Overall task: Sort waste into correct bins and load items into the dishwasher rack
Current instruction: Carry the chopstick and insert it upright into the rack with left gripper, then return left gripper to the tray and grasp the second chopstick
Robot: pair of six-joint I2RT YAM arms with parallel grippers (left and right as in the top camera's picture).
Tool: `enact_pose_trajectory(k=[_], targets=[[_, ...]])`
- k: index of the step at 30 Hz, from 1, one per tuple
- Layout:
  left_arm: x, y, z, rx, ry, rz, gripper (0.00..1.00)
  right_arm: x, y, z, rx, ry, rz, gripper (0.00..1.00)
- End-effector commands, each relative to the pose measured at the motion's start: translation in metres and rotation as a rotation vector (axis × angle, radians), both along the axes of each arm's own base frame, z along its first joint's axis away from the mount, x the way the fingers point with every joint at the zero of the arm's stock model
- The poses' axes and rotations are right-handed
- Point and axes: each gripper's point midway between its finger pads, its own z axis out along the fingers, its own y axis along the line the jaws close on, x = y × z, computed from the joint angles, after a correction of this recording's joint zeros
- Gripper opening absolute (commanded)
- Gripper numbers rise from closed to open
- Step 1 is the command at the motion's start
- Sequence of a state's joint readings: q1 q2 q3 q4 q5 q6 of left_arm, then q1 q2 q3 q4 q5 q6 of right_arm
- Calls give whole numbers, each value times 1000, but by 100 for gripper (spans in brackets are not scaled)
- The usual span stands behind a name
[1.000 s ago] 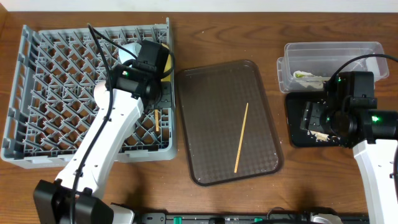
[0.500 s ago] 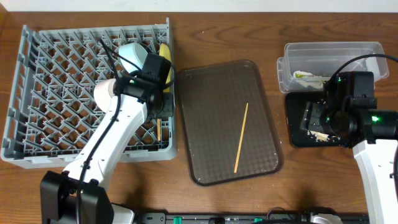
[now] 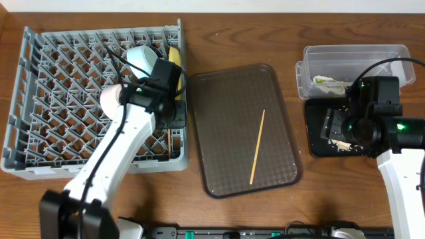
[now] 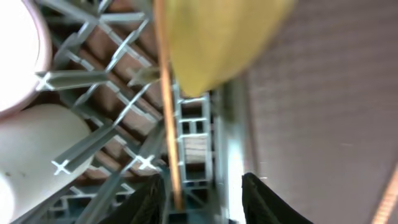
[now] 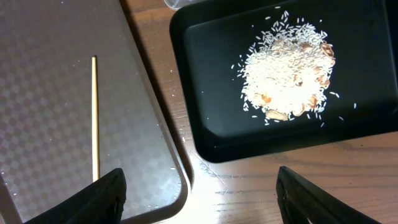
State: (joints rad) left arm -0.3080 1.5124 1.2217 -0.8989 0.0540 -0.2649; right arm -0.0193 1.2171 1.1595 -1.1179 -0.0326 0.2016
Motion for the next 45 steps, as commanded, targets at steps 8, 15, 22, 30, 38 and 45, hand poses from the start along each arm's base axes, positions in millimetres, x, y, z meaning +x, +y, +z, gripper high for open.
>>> enact_pose_trajectory(k=[8,15,22,30,38,45], targets=[[-14,-87,43,-136,-141,-242,43,2,-3,4,-6,-12,-8,75],[-37,-155,-13,-99,-35,-427,45,2,-3,4,-6,-11,-8,76],[-59,-205,-72,-62,37,-556,46,2,-3,3,-6,-9,-8,76],[-76,-228,-104,-48,72,-598,47,2,-3,3,-6,-9,-8,77],[-87,-231,-136,-7,127,-620,46,2,-3,3,-6,-9,-8,77],[-90,-227,-144,12,151,-620,19,2,-3,3,-6,-8,-8,77]])
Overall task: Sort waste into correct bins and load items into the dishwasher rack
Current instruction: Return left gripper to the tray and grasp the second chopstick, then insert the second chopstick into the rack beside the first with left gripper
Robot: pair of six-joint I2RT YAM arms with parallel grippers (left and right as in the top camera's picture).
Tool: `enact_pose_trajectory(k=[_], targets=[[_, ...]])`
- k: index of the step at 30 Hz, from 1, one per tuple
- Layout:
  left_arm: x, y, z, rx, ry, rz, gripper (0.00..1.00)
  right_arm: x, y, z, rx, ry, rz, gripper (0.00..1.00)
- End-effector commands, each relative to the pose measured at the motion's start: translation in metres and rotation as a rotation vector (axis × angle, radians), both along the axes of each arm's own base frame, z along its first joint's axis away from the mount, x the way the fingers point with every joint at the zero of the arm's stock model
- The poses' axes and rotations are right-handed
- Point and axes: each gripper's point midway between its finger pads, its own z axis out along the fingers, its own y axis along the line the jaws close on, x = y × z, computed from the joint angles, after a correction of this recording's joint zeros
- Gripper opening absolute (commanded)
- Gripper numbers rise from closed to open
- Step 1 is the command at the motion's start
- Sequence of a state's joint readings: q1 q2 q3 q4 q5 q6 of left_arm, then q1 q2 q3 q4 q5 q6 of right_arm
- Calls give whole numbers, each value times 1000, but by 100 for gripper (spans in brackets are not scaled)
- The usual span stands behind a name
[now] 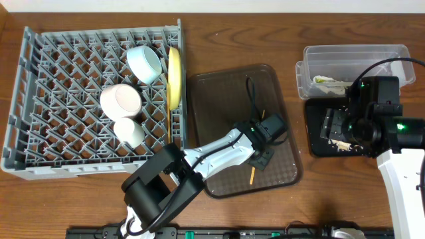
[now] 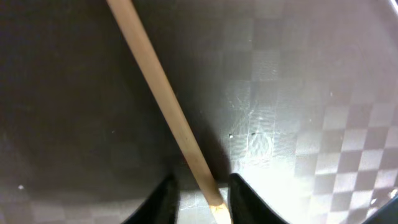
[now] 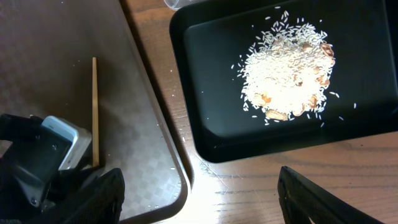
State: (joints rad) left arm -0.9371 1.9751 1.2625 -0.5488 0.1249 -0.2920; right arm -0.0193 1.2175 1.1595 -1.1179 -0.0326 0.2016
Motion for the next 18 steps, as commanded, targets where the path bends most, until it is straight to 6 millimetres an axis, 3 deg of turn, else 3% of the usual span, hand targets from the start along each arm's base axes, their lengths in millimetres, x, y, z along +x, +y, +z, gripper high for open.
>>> enact_pose_trajectory(k=[1,5,8,13,18], targets=[[-5,7,-17,48,29,0,14,1,-3,3,-6,-9,-8,76],[1,18,-7,89,-16,2,7,1,-3,3,-6,-9,-8,77],[7,27,14,105,-67,16,6,1,-3,3,-6,-9,-8,77],[21,42,74,45,-169,44,6,1,-3,3,-6,-8,-8,77],[48,84,139,-12,-306,174,6,1,-3,3,-6,-8,-8,77]])
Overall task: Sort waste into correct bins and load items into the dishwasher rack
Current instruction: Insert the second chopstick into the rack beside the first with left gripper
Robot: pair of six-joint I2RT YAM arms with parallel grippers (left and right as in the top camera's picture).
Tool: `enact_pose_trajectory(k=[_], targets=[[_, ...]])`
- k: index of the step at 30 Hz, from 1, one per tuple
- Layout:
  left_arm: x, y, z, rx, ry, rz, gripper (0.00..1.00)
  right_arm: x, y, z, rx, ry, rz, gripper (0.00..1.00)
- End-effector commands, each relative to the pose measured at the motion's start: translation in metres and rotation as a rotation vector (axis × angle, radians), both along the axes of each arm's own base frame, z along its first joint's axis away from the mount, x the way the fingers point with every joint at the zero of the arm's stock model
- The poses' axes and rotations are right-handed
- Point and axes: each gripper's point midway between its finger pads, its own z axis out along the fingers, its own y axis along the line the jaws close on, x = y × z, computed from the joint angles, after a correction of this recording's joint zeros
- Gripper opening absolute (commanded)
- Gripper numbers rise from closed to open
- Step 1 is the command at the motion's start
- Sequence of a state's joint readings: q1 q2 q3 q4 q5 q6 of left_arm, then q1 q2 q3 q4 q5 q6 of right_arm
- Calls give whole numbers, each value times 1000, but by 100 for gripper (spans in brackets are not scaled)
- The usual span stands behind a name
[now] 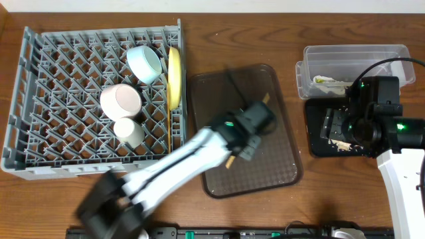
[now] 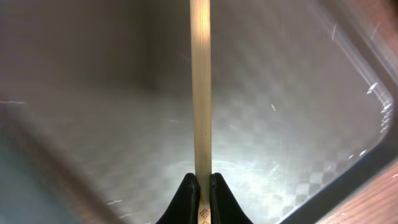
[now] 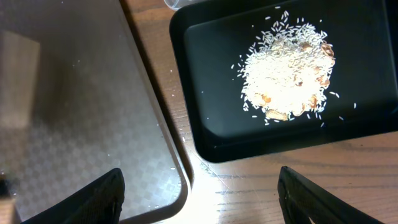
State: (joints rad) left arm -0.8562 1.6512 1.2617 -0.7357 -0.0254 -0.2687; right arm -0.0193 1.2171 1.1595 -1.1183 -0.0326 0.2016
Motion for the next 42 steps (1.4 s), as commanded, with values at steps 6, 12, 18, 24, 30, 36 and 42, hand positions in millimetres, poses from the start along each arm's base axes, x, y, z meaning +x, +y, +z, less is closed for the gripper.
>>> enact_pose_trajectory(k=[6,12,18,24,30,36,42], targets=[[55,104,86,-71,-213,310,6,1,-3,3,-6,-8,-8,77],[76,178,81,-57,-177,569,6,2,-3,3,-6,-9,-8,77],[81,193,48,-49,-52,625,6,1,-3,3,-6,-8,-8,77],[82,186,10,-35,72,646,6,1,-3,3,-6,-8,-8,77],[77,182,-17,-3,165,641,22,2,-3,3,-6,-8,-8,77],[72,184,-18,11,181,637,51,2,-3,4,-5,-12,-8,80],[66,185,2,-11,151,636,51,6,18,7,76,-37,109,59]])
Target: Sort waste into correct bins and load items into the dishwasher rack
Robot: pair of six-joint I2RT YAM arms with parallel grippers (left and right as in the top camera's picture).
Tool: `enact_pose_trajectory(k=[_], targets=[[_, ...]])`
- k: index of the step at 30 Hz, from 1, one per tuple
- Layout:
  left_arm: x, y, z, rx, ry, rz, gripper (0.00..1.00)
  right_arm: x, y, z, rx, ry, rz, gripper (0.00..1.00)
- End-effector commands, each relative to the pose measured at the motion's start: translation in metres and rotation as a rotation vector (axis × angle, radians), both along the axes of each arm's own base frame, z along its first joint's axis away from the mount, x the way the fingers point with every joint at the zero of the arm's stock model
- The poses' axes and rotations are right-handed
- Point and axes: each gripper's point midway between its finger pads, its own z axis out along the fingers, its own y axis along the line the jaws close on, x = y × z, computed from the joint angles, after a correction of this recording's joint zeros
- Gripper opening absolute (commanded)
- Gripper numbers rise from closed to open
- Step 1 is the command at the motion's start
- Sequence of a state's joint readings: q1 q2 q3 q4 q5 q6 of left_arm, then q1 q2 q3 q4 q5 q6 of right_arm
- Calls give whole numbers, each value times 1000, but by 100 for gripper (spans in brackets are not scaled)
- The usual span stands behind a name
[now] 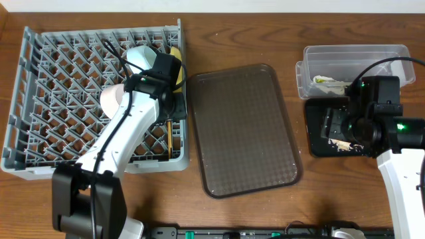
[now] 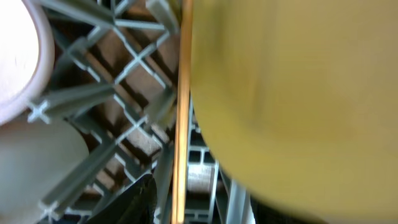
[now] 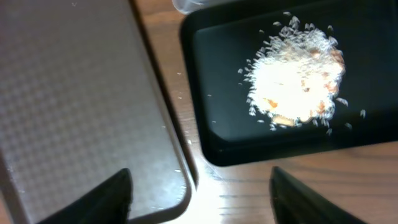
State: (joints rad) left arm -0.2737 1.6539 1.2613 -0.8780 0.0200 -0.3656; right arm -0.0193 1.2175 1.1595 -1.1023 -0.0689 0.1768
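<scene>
My left gripper (image 2: 199,211) hangs over the right edge of the grey dishwasher rack (image 1: 40,119), beside the upright yellow plate (image 2: 292,93). Its jaws stand open. A wooden chopstick (image 2: 182,112) runs between the fingers without being pinched and lies in the rack (image 1: 169,138). A light blue cup (image 1: 141,58) and a pinkish cup (image 1: 109,99) sit in the rack. My right gripper (image 3: 202,199) is open and holds nothing, over the table between the tray and the black bin (image 3: 373,134) of rice.
The brown tray (image 1: 242,133) lies bare in the middle. A clear plastic container (image 1: 352,56) with scraps stands at the back right, behind the black bin (image 1: 317,143). My left arm crosses the rack's near right part.
My left gripper was shut on the chopstick above the tray. It is now open at the rack's right edge with the chopstick lying in the rack. The right wrist view has shifted slightly.
First my left gripper was open at the rack beside a chopstick lying there, with another on the tray. Then it was open around the tray chopstick's end, then shut on it above the tray. Now the tray is bare and the gripper is open at the rack.
</scene>
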Motion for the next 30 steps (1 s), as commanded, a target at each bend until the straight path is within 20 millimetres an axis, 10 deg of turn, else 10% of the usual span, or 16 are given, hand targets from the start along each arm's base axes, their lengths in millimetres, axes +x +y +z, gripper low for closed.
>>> enact_pose_trajectory(k=[1,4,8,18,30], targets=[[-11,-3,20,-27,-30,-23,51,2,16,6,69,-22,95,52],[-19,-1,43,-40,-79,-24,51,0,29,5,120,-22,158,18],[-32,3,77,-64,-163,-24,51,-2,54,-2,192,-7,268,1],[-46,7,115,-97,-285,-25,51,84,110,-31,-2,-208,453,1],[-51,9,112,-90,-257,-25,52,151,123,-142,-191,-176,426,1]])
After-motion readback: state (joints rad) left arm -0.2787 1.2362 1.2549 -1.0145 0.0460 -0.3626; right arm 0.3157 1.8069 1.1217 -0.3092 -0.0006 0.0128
